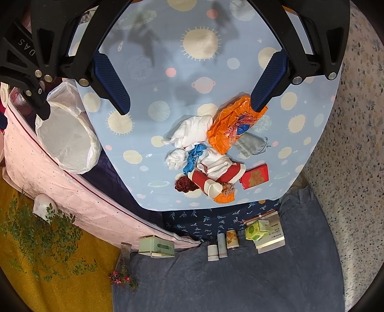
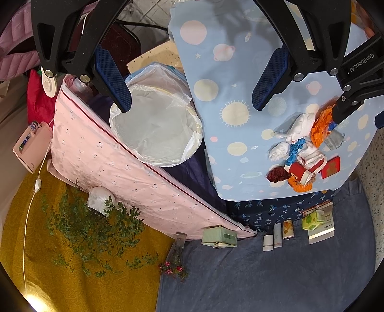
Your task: Collect trash
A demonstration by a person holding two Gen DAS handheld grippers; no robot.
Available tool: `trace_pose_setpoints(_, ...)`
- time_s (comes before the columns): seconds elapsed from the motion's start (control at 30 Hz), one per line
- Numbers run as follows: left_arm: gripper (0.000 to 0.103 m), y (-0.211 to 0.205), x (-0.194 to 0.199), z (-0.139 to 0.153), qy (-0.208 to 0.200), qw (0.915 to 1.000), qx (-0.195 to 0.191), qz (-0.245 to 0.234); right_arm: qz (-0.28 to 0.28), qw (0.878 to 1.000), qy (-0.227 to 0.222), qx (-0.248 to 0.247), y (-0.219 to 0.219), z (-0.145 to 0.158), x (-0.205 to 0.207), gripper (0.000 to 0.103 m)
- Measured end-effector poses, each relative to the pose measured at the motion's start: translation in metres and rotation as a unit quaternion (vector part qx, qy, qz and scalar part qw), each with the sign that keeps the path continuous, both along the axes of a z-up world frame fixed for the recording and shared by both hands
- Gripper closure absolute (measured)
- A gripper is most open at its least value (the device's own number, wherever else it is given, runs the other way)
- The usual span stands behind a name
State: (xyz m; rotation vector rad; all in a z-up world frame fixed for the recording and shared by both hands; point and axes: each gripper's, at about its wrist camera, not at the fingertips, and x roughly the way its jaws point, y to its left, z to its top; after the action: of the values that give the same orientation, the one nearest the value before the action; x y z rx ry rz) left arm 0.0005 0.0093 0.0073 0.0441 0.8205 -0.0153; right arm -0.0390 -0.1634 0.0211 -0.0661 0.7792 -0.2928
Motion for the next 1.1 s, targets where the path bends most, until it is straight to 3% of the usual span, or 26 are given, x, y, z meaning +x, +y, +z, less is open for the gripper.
trace_pose_setpoints(1.1, 0.007, -0.0009, -0.0012, 0.0002, -0.002, 1.0, 0.001, 0.0, 0.004, 1.0, -0.002, -0.001, 0.0021, 0.0032, 0.0002, 0.007)
